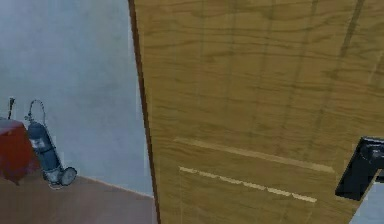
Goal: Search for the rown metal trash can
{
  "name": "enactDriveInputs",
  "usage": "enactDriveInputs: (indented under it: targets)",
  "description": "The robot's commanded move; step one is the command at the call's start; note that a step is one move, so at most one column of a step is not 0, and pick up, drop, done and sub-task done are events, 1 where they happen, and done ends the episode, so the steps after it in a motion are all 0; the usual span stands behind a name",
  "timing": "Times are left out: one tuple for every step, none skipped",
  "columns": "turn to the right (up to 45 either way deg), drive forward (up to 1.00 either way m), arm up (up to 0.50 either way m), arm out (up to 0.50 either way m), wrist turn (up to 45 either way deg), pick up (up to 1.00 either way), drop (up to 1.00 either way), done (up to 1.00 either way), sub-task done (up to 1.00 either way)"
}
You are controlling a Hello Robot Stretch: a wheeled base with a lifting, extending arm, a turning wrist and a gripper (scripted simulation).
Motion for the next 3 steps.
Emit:
enactDriveInputs:
  targets:
    - [15.0,0.00,0.00,0.00,0.0,0.00,0.00,0.00,0.00]
    - [0.0,0.30,0.00,0.00,0.0,0.00,0.00,0.00,0.00]
    - [-45.0,0.00,0.00,0.00,0.0,0.00,0.00,0.00,0.00]
